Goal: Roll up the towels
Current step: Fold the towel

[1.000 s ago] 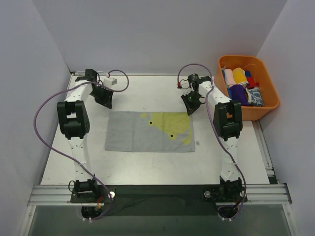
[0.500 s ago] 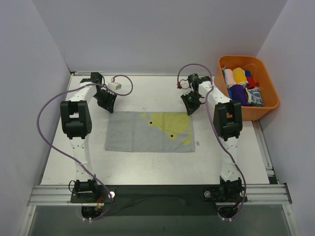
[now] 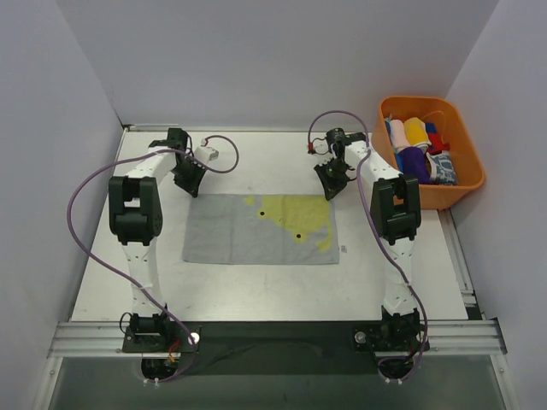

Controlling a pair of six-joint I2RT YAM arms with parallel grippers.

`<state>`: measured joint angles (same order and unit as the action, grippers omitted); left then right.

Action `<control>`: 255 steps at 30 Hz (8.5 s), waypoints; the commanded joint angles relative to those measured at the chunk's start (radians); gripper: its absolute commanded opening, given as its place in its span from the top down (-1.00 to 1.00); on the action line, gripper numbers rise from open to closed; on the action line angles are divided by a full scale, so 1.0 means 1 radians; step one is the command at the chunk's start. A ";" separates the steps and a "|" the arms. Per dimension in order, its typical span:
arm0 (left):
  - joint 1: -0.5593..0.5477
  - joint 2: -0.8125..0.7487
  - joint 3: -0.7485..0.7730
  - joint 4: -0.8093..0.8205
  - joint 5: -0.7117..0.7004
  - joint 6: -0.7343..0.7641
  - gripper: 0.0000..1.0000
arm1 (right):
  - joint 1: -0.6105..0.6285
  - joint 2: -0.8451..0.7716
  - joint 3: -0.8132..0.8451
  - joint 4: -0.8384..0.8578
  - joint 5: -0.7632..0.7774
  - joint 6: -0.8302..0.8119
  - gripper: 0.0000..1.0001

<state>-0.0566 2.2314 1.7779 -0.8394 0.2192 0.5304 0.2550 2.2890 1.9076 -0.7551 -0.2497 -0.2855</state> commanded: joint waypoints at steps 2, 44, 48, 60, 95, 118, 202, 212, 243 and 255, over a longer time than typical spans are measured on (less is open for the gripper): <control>0.006 0.028 -0.060 0.005 -0.064 -0.030 0.91 | -0.005 0.004 0.014 -0.036 0.018 -0.009 1.00; 0.166 -0.360 -0.511 0.092 0.296 0.094 1.00 | -0.002 -0.165 -0.276 -0.029 0.009 -0.127 1.00; 0.164 -0.348 -0.457 0.082 0.307 0.057 1.00 | -0.019 -0.096 -0.109 -0.030 0.075 -0.145 1.00; 0.173 -0.406 -0.333 0.000 0.330 0.080 1.00 | 0.012 -0.301 -0.159 -0.061 0.058 -0.222 1.00; 0.138 -0.306 -0.202 -0.043 0.307 0.057 1.00 | 0.049 -0.238 -0.159 -0.021 0.133 -0.165 1.00; 0.092 -0.239 -0.278 -0.003 0.250 0.040 1.00 | 0.099 -0.145 -0.298 -0.030 0.139 -0.147 1.00; 0.136 -0.194 -0.400 0.161 0.203 -0.236 0.41 | 0.015 -0.024 -0.113 -0.089 0.059 0.052 0.44; 0.187 -0.305 -0.413 0.030 0.460 -0.136 0.10 | -0.036 -0.161 -0.084 -0.098 0.008 0.144 0.13; 0.146 -0.395 -0.422 0.071 0.414 -0.162 -0.01 | -0.088 0.010 -0.071 -0.078 0.012 0.286 0.35; 0.150 -0.357 -0.364 0.076 0.382 -0.191 0.00 | -0.059 0.010 -0.056 -0.121 0.017 0.212 1.00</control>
<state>0.0879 1.8690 1.3640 -0.7818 0.6056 0.3504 0.1936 2.2765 1.8301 -0.8078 -0.2325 -0.0467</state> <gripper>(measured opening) 0.500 0.044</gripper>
